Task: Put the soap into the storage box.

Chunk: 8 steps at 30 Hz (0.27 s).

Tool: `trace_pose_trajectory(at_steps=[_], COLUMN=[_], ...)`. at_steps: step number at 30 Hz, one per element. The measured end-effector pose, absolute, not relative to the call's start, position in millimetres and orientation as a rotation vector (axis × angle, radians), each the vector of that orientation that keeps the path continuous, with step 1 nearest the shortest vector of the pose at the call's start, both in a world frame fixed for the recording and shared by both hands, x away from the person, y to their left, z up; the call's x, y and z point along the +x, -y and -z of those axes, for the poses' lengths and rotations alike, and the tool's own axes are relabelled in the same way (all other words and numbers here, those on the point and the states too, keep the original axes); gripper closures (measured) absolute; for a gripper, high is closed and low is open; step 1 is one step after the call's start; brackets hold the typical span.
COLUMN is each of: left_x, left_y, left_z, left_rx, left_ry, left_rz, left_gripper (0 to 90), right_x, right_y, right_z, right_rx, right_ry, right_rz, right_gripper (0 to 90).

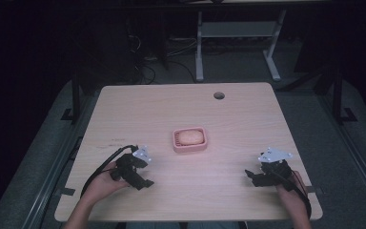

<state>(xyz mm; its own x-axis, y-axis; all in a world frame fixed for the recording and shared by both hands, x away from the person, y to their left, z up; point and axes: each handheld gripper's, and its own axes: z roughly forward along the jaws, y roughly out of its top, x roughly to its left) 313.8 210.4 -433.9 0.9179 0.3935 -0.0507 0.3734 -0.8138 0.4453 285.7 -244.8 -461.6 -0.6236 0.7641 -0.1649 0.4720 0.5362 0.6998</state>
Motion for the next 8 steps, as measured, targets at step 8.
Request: trace_pose_trajectory(at_steps=[8], left_x=[299.5], left_y=[-227.3], left_z=[441.7], left_rx=[2.613], left_ry=[-0.597], left_rz=[-0.094], left_gripper=[22.9], right_x=[287.1], right_y=[244.2], right_z=[460.7], right_rx=[0.998], right_ry=[-2.321], right_rz=[-0.870], right_gripper=[13.8])
